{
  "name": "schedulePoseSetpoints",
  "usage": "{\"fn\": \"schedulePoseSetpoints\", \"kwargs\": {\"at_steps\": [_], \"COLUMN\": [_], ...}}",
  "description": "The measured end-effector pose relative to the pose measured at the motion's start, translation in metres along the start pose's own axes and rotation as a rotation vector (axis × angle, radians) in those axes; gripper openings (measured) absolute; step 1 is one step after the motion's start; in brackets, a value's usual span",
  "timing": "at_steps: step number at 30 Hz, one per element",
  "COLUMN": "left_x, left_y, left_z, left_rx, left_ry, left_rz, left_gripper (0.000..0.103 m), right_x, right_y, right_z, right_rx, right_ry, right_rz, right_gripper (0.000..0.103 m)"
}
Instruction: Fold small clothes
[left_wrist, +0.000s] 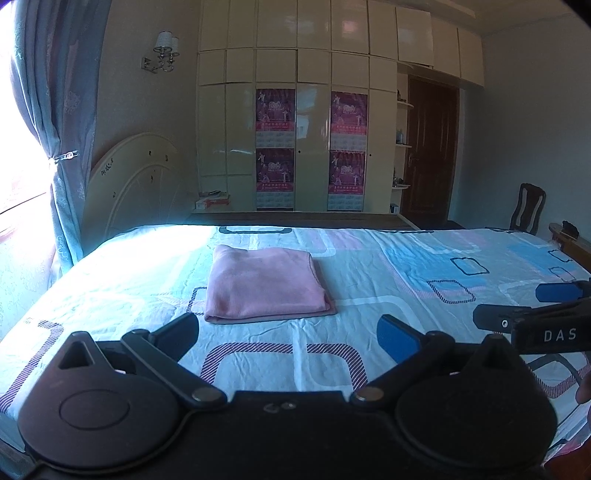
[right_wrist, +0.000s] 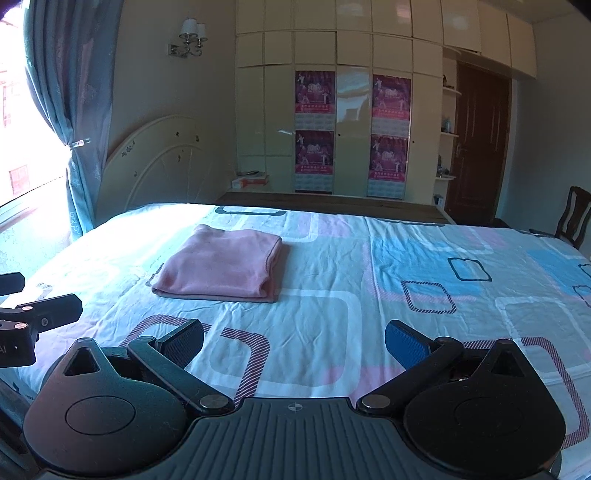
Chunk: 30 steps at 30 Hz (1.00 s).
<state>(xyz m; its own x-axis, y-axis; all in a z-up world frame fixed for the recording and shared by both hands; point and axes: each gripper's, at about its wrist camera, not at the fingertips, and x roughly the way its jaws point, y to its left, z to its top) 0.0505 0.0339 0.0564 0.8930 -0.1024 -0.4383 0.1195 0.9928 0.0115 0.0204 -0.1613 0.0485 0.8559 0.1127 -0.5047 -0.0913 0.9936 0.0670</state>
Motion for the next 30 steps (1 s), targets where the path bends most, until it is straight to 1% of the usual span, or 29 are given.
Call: {"fn": "schedulePoseSetpoints", "kwargs": {"at_steps": [12, 30], "left_x": [0.0028, 0.0073], "left_y": [0.004, 0.0009], "left_z": [0.0021, 0.0026], "left_rx": [0.005, 0.01], "left_ry": [0.002, 0.007], "left_rz": [0.001, 0.016], "left_gripper": [0.103, 0.103], "right_x": [-0.0006, 0.001], "right_y": [-0.004, -0.0094], "right_z": [0.004, 0.006], "right_rx": [0.0, -0.008], "right_ry": [-0.006, -0.004], "right_rz": [-0.002, 0.022], "right_gripper": [0.103, 0.103]}}
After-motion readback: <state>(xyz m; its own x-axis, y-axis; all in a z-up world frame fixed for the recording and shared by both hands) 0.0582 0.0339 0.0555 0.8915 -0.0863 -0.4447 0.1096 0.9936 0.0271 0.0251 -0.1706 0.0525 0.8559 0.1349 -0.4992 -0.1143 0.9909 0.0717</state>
